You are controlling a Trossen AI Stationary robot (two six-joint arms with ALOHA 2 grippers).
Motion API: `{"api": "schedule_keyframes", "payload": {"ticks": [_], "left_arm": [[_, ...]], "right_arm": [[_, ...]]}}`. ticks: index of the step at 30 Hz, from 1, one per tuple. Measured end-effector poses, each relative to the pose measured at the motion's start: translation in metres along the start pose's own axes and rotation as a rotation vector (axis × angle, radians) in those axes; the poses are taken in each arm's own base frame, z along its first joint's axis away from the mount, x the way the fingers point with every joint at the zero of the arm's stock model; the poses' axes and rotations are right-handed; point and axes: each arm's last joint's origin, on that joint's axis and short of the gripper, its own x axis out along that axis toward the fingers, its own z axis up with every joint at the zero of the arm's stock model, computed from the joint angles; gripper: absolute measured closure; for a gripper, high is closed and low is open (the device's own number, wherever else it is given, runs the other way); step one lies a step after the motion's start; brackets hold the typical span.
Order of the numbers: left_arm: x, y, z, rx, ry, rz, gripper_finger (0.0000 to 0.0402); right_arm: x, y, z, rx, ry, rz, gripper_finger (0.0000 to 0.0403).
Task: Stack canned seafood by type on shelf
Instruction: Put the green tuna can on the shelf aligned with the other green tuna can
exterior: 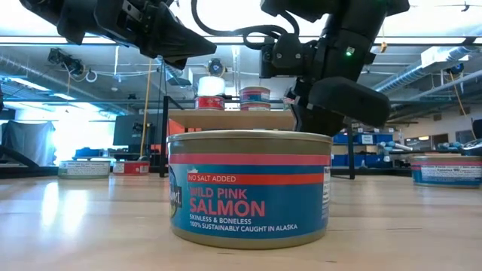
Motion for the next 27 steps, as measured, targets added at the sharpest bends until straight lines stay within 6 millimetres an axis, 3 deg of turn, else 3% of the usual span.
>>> {"api": "schedule_keyframes", "payload": {"ticks": [6, 18, 23, 27], "left_arm": [[0.000, 0.000, 0.000, 0.000, 0.000, 0.000, 0.0394], [0.000, 0.000, 0.000, -0.004, -0.001, 0.000, 0.0394], [0.000, 0.000, 0.000, -0.006, -0.001, 0.000, 0.0394], [0.000, 0.000, 0.000, -0.005, -0.001, 0.000, 0.0394]], "right_arm": [[-0.010, -0.008, 0.000, 0.051, 0.003, 0.055, 0.0398], [-0.064, -0.041, 0.008, 0.242, -0.137, 0.158, 0.0397], [-0.061, -0.024, 0.005, 0.141, -0.115, 0.160, 0.0356], [-0.041, -0.004, 0.000, 0.008, -0.067, 0.079, 0.0312]]}}
